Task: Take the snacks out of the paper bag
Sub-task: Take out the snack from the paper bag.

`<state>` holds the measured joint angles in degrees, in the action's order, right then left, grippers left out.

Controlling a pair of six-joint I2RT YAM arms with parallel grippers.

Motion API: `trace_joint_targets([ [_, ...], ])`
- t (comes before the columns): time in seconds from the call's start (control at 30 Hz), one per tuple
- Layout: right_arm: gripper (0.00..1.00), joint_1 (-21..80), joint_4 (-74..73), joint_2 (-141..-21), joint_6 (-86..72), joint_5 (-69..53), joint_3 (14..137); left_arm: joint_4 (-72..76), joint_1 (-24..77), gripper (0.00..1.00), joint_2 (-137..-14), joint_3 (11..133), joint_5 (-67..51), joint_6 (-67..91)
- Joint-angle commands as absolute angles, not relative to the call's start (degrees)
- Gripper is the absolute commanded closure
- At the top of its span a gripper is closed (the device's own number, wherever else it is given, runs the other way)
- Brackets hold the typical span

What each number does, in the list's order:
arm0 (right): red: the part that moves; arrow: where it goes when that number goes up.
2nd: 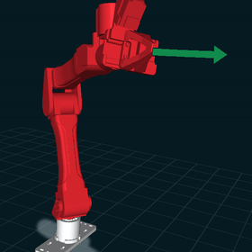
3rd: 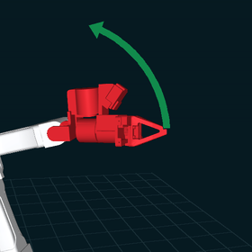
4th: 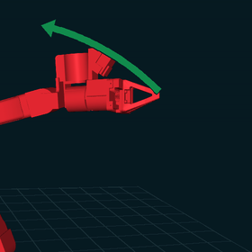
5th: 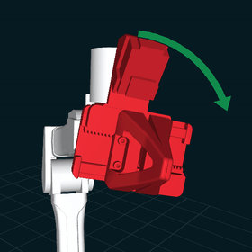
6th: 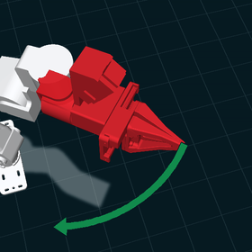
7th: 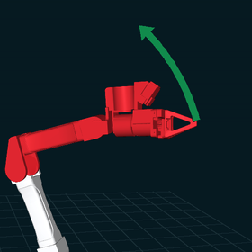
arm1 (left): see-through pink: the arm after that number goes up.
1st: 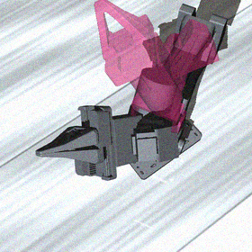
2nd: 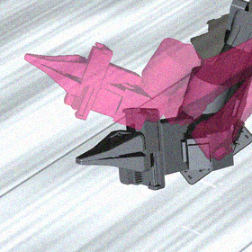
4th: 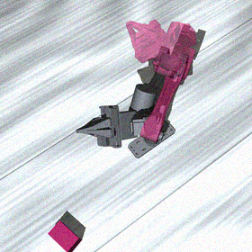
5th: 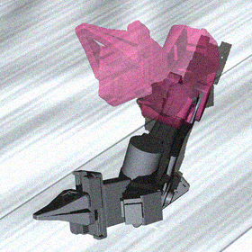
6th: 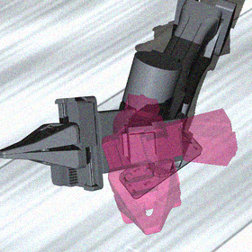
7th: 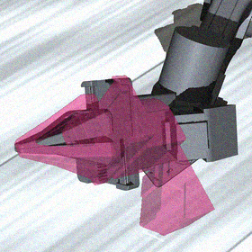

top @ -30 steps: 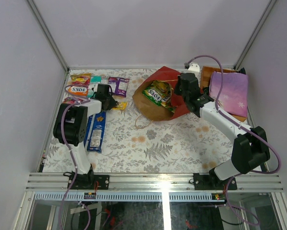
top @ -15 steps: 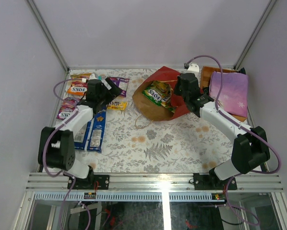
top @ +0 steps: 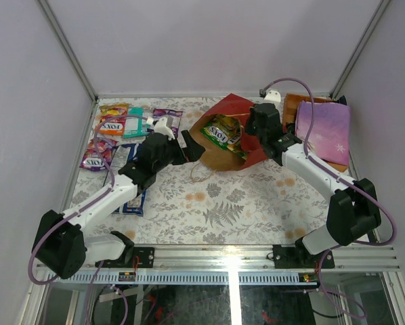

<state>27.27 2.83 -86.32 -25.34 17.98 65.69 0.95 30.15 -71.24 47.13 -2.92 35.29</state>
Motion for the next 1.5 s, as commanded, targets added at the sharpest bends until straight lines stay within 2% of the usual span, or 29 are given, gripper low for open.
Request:
trace_joint_targets([
  [0.0,1.00,26.61,3.16,-86.48,-26.30,17.36,67.64,12.69,30.49,0.00,-69.40,43.27,-1.45,35.26],
  [0.27,1.00,26.59,2.66,-85.24,-26.02,18.08,66.83,35.24,28.92,0.00,-70.91,30.85,-5.50,51.77],
  [0.47,1.00,26.54,2.93,-85.74,-26.38,17.34,66.80,7.60,31.14,0.00,-82.79,51.39,-13.29,34.91],
  [0.63,1.00,26.59,2.84,-85.85,-26.56,16.88,66.94,7.79,33.32,0.00,-89.83,56.25,-18.94,37.92],
  [0.87,1.00,26.60,3.03,-85.94,-25.61,18.18,66.50,11.90,35.97,0.00,-93.72,56.06,-12.24,41.45],
  [1.0,1.00,26.56,3.16,-86.52,-26.11,17.00,66.95,7.98,37.01,0.00,-98.43,61.56,-7.76,40.26],
  [1.23,1.00,26.56,3.32,-85.62,-26.28,17.13,66.10,-1.52,37.44,0.00,-109.90,73.77,8.77,42.44],
  [1.47,1.00,26.56,3.54,-85.15,-26.32,17.11,65.71,-4.34,37.44,0.04,-120.11,82.58,11.72,45.42],
])
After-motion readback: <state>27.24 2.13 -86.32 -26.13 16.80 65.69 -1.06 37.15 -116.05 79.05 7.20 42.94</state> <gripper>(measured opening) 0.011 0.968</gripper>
